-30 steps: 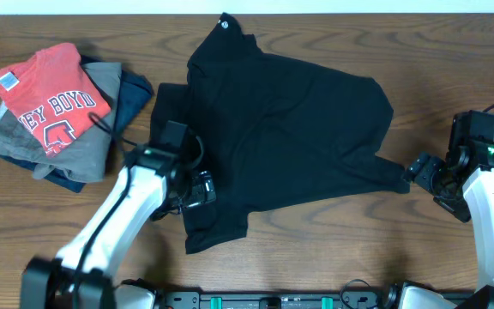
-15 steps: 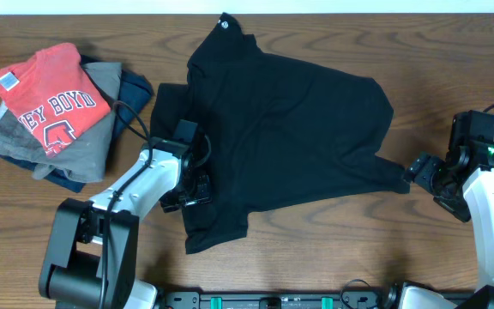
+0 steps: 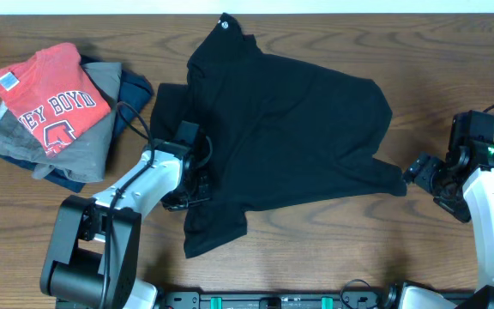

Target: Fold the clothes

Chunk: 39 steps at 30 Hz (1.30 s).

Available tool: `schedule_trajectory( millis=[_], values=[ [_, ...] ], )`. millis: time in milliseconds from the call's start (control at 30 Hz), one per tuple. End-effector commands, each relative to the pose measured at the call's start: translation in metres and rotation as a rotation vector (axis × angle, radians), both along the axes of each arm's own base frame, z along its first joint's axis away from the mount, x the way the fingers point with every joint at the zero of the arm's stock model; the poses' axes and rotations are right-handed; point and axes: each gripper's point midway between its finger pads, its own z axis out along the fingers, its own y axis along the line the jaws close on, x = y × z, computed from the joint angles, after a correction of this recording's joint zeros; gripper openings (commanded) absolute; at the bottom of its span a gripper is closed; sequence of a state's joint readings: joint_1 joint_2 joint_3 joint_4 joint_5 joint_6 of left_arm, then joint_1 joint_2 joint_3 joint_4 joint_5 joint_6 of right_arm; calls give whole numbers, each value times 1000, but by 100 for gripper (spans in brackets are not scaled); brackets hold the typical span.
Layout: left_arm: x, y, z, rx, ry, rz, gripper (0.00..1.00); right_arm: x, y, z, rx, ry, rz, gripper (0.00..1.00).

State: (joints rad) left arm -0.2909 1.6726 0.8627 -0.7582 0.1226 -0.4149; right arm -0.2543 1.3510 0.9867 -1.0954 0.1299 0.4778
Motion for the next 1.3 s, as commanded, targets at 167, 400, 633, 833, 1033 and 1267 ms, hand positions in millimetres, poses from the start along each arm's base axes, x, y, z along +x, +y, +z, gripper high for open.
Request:
schedule_trajectory(
  millis=[167,400,633,833,1033,1267],
  values=[
    [0,3,44,-1,-47,-2,6,-8,33,-10,195,3,46,81],
    [-6,2,64,-33,-82,2,6,5,84,-44,397,-114,270,70],
    [-6,2,63,-33,-85,2,6,93,68,-21,232,-480,402,69],
    [-8,2,62,-32,-81,3,6,113,79,-31,196,-507,504,74],
    [-7,2,62,-33,-84,6,6,122,90,-73,173,-424,567,75],
    [-7,2,62,-33,-83,6,6,136,88,-99,148,-420,554,67]
  ],
)
